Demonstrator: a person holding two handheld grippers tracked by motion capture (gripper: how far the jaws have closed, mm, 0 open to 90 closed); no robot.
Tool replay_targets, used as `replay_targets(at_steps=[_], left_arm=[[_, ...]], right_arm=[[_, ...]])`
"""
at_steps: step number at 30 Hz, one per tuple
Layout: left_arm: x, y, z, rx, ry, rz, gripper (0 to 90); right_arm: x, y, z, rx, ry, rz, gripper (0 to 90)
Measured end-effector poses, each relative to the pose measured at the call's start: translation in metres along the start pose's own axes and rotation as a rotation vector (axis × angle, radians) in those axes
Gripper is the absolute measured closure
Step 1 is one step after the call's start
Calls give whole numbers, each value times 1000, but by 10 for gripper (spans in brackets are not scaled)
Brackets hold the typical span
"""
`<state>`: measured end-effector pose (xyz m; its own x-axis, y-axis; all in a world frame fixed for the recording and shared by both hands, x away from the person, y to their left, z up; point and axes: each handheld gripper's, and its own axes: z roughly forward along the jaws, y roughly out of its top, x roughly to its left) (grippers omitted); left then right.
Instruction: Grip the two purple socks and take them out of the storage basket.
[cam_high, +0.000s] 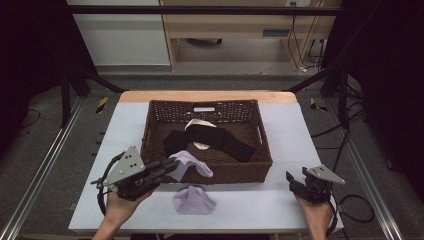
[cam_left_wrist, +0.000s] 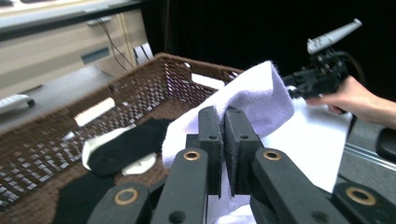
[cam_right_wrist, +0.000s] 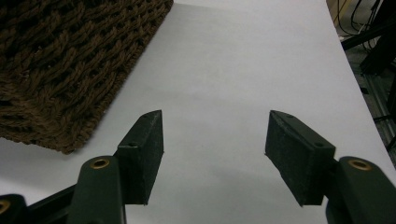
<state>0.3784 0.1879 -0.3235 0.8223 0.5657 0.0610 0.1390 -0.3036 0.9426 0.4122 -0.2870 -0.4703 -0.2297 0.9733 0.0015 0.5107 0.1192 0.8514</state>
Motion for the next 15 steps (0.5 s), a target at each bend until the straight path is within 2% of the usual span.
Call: replay_targets(at_steps=[9, 15], left_arm=[[-11, -32, 12, 115, -32, -20, 851], [-10, -56, 24, 196, -40, -48, 851]], right_arm=[[0, -1, 0, 3, 0, 4, 372], [0, -2, 0, 10, 2, 1, 373]])
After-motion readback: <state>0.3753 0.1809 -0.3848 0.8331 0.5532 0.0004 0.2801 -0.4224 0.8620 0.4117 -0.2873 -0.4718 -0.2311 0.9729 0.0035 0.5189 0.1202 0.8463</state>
